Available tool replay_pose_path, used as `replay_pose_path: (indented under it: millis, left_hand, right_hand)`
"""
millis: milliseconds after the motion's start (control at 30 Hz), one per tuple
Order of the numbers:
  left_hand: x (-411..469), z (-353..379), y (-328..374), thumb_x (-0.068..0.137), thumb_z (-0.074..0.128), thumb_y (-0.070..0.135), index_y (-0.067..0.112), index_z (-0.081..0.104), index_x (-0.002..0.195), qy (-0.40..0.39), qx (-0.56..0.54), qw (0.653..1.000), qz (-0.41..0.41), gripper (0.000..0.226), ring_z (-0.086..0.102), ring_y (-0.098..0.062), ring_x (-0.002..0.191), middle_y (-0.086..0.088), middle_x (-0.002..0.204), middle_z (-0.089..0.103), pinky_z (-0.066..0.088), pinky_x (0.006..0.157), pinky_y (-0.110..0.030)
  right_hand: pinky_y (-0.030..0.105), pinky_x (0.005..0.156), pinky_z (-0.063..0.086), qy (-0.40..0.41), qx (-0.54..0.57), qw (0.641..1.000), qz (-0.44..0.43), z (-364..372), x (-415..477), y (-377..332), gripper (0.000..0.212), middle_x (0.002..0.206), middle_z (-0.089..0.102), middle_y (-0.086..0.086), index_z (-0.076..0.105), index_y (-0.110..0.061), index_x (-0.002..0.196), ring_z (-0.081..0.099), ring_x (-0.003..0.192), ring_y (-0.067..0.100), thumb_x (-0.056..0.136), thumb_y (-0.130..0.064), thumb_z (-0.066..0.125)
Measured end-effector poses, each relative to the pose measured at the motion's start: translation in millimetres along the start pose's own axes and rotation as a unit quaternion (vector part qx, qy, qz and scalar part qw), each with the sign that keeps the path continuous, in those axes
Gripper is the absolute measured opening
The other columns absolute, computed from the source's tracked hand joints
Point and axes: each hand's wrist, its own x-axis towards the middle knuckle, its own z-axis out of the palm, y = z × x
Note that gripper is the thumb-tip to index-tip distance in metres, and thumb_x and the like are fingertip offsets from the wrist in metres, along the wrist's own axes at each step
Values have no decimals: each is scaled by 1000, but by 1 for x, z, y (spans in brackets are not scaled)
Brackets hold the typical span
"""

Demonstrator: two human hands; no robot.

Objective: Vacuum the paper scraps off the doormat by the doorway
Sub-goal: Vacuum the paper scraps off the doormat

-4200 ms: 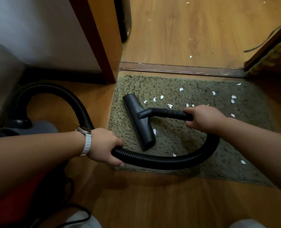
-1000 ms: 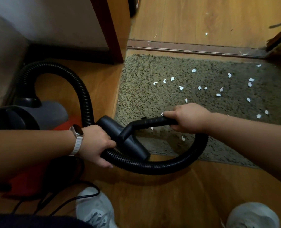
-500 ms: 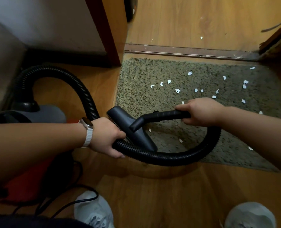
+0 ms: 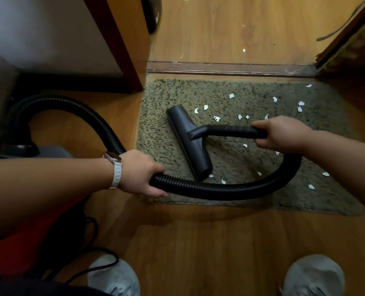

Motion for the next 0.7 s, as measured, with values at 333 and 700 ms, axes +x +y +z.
replay_pose_path:
  millis: [333,700]
  left_hand:
    - [23,-10,7,81,43,80,30,48,88,-29,20,999,15,51,61,-14,68,10,71,55,55,66,-33]
    - [53,-41,26,83,56,65,30,53,93,-76,19,997,-21,37,62,-15,70,9,76,59,56,68,-30]
  right_hand:
    - [31,56,40,-2,16,1000,-4,2,-20,10,15,68,56,-7,58,-32,97,55,67,22,84,-37,64]
    - [31,56,42,-13,49,995,87,10,-66,20,15,71,55,-8,54,-37,100,55,68,18,87,-41,60]
